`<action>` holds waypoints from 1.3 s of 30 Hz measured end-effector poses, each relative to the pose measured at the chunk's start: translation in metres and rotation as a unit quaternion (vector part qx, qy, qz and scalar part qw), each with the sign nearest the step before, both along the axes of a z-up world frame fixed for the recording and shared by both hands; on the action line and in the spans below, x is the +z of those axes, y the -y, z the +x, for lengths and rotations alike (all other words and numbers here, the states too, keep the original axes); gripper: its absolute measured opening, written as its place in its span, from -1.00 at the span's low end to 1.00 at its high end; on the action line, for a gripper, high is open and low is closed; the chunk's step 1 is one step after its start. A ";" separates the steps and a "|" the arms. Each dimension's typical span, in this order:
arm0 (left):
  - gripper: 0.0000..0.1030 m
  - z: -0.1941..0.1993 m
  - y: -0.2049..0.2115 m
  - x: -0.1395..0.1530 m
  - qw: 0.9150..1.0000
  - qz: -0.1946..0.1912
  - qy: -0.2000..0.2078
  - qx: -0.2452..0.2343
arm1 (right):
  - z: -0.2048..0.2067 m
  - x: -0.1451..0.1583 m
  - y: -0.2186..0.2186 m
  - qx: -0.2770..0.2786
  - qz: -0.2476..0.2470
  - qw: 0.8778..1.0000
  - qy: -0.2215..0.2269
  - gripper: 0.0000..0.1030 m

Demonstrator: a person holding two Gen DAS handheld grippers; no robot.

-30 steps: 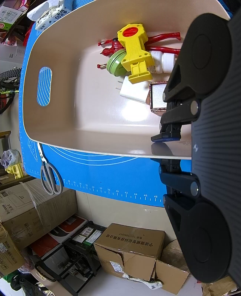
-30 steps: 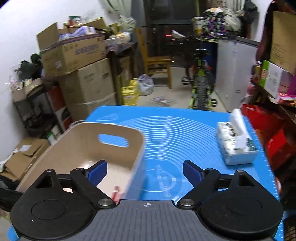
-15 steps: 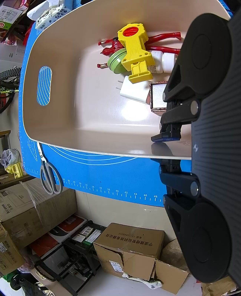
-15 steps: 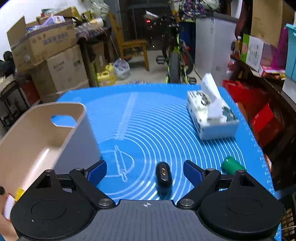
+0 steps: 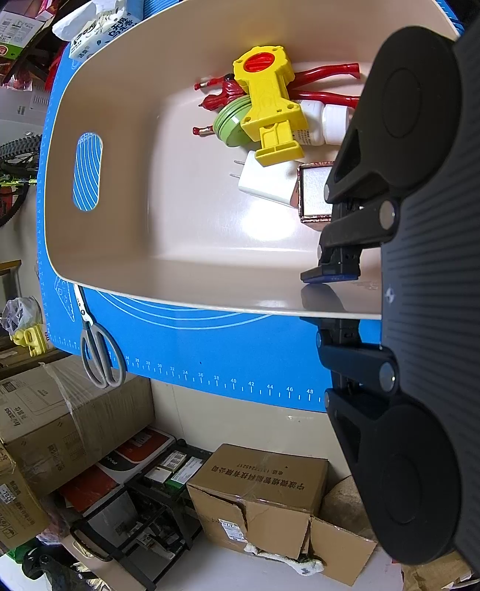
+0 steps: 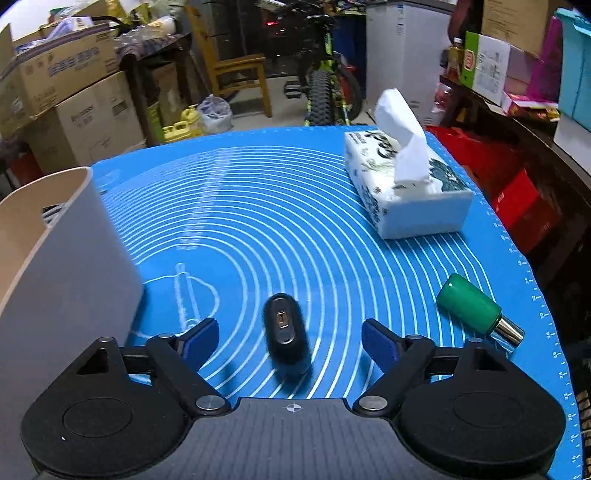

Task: Organize rigid objects
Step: 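Move the right tool to the black earbud case and grasp it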

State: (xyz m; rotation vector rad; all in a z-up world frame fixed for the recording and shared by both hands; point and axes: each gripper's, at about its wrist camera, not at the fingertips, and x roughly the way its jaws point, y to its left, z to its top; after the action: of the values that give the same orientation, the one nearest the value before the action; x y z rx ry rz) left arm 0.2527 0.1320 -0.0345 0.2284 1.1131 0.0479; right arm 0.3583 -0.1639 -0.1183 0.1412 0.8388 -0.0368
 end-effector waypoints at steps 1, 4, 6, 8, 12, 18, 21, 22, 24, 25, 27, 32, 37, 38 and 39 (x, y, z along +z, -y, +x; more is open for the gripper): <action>-0.67 0.000 0.000 0.000 1.000 0.001 0.000 0.000 | 0.002 -0.003 0.001 -0.004 -0.001 1.000 -0.002 0.61; -0.67 0.000 0.000 0.000 1.000 0.000 0.000 0.001 | 0.006 -0.008 0.004 -0.010 0.003 1.000 -0.004 0.47; -0.67 0.000 -0.001 0.000 1.000 0.000 -0.001 0.001 | 0.009 -0.012 0.003 -0.010 -0.001 1.000 -0.005 0.40; -0.67 0.000 -0.001 0.000 1.000 0.000 -0.001 0.001 | 0.010 -0.014 0.001 -0.008 -0.008 1.000 -0.005 0.33; -0.67 0.000 -0.001 0.000 1.000 0.000 -0.001 0.001 | 0.011 -0.016 -0.002 -0.004 -0.020 1.000 0.000 0.16; -0.67 0.000 -0.002 0.000 1.000 0.000 -0.001 0.001 | 0.009 -0.015 -0.002 0.001 -0.027 1.000 0.003 -0.25; -0.67 0.000 -0.002 0.000 1.000 0.000 -0.001 0.001 | 0.009 -0.013 -0.001 0.004 -0.022 1.000 0.001 -0.28; -0.67 0.000 -0.001 0.000 1.000 0.000 -0.001 0.001 | 0.009 -0.013 -0.002 0.006 -0.022 1.000 0.001 -0.31; -0.67 0.000 -0.002 0.000 1.000 0.000 -0.001 0.001 | 0.007 -0.010 -0.003 0.009 -0.025 1.000 -0.001 -0.34; -0.67 0.000 -0.001 0.000 1.000 0.000 -0.001 0.001 | 0.006 -0.008 -0.003 0.009 -0.028 1.000 0.000 -0.34; -0.67 0.000 -0.001 0.000 1.000 0.000 -0.001 0.001 | 0.004 -0.002 -0.005 0.012 -0.031 0.999 0.004 -0.34; -0.67 0.000 -0.001 0.000 1.000 0.000 -0.001 0.001 | -0.003 0.012 -0.006 0.017 -0.040 0.999 0.020 -0.34; -0.67 0.000 -0.002 0.000 1.000 0.000 -0.001 0.001 | -0.013 0.032 -0.009 0.023 -0.042 0.998 0.046 -0.34; -0.67 0.000 -0.001 0.000 1.000 0.000 -0.001 0.001 | -0.015 0.037 -0.010 0.026 -0.041 0.997 0.052 -0.34; -0.67 0.000 -0.002 0.000 1.000 0.000 -0.001 0.001 | -0.016 0.043 -0.012 0.029 -0.039 0.997 0.058 -0.34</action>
State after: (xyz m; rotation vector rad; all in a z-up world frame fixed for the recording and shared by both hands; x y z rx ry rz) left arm 0.2528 0.1336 -0.0343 0.2272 1.1155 0.0498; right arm 0.3418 -0.1523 -0.0755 0.0447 0.7233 -0.0072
